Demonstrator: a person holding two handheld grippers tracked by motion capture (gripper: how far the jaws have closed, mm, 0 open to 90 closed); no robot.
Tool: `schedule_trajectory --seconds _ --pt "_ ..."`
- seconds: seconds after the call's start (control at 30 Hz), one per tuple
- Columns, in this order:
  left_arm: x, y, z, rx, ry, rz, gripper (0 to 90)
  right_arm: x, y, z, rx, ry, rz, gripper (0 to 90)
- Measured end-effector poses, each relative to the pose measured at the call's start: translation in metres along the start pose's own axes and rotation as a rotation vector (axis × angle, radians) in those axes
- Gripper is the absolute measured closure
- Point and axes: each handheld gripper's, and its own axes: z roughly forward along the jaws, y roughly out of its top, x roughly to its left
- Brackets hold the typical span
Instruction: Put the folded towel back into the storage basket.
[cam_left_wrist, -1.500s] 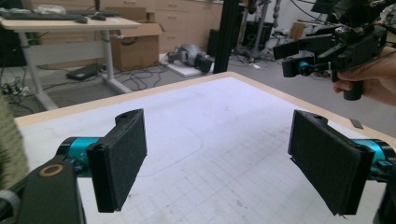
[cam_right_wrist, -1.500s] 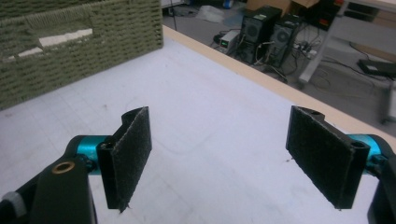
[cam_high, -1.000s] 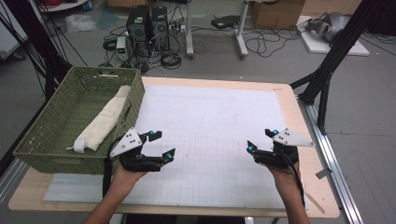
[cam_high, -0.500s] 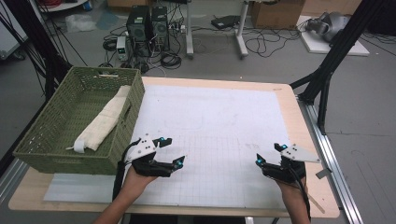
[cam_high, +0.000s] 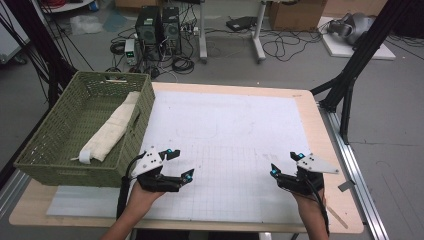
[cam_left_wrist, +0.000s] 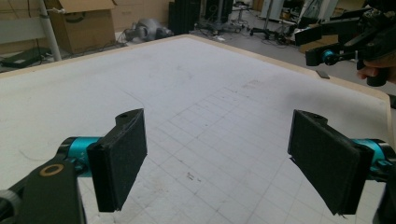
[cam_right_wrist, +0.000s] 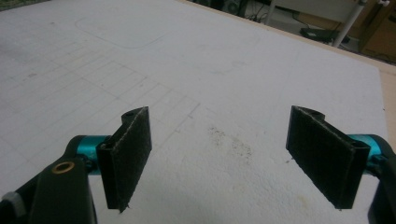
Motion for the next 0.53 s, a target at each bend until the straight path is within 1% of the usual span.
schedule_trajectory --seconds 0.17,0.23,0.53 --pt "0.0017 -0.0006 -0.0023 -0.002 0.012 -0.003 19.9 0.0008 0.0012 0.0024 0.001 0.008 0.003 21.2" --pt "0.0022 -0.0012 -0.0016 -0.001 0.016 -0.005 19.9 0.0003 0.0007 0.0029 0.005 0.006 -0.004 21.2" --pt "0.0036 -0.0034 0.0026 0.021 0.012 -0.012 19.7 -0.0025 -0.0012 0.003 0.006 0.007 0.003 21.2"
